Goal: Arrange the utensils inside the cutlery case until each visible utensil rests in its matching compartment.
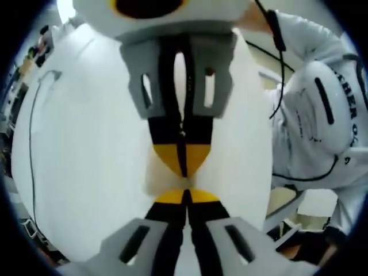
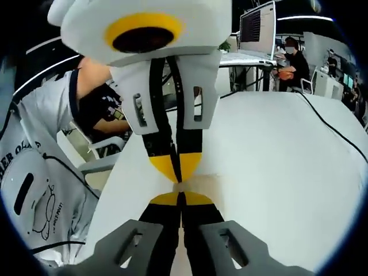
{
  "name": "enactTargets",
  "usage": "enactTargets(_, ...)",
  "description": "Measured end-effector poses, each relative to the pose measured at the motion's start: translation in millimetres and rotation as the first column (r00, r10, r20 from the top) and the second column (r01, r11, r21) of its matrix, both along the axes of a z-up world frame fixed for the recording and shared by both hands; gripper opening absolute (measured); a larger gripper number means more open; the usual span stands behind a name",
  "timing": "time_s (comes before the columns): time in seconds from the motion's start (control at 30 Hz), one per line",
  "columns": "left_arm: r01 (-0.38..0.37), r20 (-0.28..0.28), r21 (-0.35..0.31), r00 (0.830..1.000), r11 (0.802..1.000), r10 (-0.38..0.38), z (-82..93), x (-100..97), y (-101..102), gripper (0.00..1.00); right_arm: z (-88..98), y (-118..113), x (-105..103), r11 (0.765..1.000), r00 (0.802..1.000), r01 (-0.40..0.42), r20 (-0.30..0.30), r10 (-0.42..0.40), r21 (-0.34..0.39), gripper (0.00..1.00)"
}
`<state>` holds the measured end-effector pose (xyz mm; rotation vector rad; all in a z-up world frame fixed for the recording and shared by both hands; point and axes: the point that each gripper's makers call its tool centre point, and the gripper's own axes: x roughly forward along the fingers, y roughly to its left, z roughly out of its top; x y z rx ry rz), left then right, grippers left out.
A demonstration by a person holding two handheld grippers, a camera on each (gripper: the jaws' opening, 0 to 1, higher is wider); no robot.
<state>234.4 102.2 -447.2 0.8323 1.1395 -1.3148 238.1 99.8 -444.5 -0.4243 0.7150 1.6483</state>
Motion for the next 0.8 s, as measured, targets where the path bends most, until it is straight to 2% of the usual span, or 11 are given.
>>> enactTargets(0.17, -0.045, -0.044, 0.031, 0.998, 0.999, 0.046, -1.2, -1.8, -1, 0.0, -0.2, -1, -3, 0.999, 0.998, 0.041, -0.051, -0.042, -0.017, 0.0)
enactTargets(0.23, -0.015, -0.02, 0.03, 1.0, 0.999, 0.015, -1.2, -6.4, -3, 0.0, -0.4, -2, -4, 0.998, 0.995, 0.062, -0.075, -0.063, -0.023, 0.0)
enactTargets(0.37, -0.102, -0.064, -0.008, 0.993, 0.995, 0.101, -1.8, -6.6, -5, 0.0, 0.0, -4, -5, 0.997, 0.992, 0.07, -0.101, -0.072, -0.027, 0.0)
enactTargets(0.43, -0.089, -0.06, -0.007, 0.994, 0.996, 0.088, -1.8, -6.9, -4, 0.0, -0.3, -4, -5, 0.997, 0.992, 0.068, -0.1, -0.072, -0.036, 0.0)
enactTargets(0.5, -0.08, -0.066, 0.008, 0.995, 0.997, 0.08, -2.3, -8.6, -4, 0.0, 0.1, -3, -6, 0.997, 0.988, 0.068, -0.135, -0.072, -0.03, 0.0)
enactTargets(0.53, -0.107, -0.07, 0.025, 0.992, 0.994, 0.108, -2.7, -5.5, -4, 0.0, -0.2, -2, -3, 0.994, 0.979, 0.107, -0.171, -0.11, -0.025, 0.0)
enactTargets(0.57, -0.084, -0.117, 0.027, 0.989, 0.996, 0.087, -2.8, -10.9, -3, 0.0, 0.8, -3, -8, 0.997, 0.978, 0.08, -0.192, -0.081, -0.011, 0.0)
enactTargets(0.6, -0.142, -0.117, 0.044, 0.982, 0.989, 0.146, -3.6, -5.1, -1, 0.0, -1.2, -3, -1, 0.993, 0.978, 0.115, -0.174, -0.115, -0.01, 0.0)
enactTargets(0.7, -0.071, -0.113, 0.028, 0.991, 0.997, 0.074, -3.7, -8.5, -6, 0.0, -0.3, -3, -5, 0.994, 0.978, 0.107, -0.179, -0.106, -0.003, 0.0)
enactTargets(0.73, -0.107, -0.121, 0.016, 0.987, 0.994, 0.108, -3.2, -4.9, -5, 0.0, 0.0, -2, -6, 0.995, 0.98, 0.104, -0.173, -0.101, 0.009, 0.0)
enactTargets(0.8, -0.101, -0.14, 0.007, 0.985, 0.995, 0.101, -2.8, -7.3, -6, 0.0, 1.6, 0, -8, 0.995, 0.979, 0.097, -0.181, -0.092, 0.02, 0.0)
